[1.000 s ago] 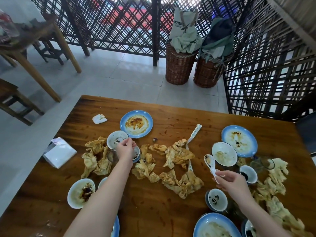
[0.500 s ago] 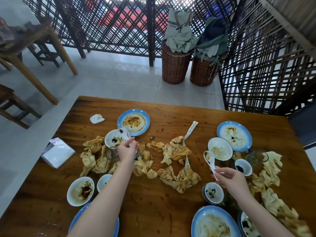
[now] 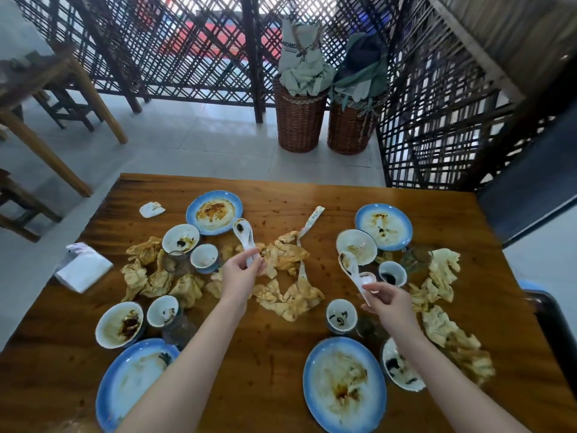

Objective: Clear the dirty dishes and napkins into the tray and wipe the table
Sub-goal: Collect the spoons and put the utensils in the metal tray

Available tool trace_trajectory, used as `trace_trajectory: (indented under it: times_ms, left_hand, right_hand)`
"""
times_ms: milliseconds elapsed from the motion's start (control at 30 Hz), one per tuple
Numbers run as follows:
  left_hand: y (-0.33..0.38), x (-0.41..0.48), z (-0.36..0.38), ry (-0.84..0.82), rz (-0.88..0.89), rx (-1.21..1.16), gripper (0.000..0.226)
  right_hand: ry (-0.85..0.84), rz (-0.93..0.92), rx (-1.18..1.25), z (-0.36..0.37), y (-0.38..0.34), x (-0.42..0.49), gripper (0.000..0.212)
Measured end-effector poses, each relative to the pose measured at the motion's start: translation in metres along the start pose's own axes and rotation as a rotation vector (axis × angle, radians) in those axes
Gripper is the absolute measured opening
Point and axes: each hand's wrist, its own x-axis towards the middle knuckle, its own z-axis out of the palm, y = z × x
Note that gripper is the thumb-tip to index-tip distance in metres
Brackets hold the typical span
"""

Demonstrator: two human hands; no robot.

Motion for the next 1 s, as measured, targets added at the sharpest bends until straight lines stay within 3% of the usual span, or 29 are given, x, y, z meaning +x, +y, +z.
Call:
trace_trajectory:
  times_ms: [500, 1000]
  left_hand:
    - [-0.056, -0.177, 0.173, -0.029, 0.007, -0.018, 0.019]
    - [-0.085, -0.262, 0.304, -0.31, -0.022, 0.09, 0.017]
  right_hand:
    - [-0.029, -0.136, -0.137, -0.231, 0.022, -0.045, 0.016]
    - [0.204, -0.005, -0.026, -0.375, 0.076, -0.103, 0.013]
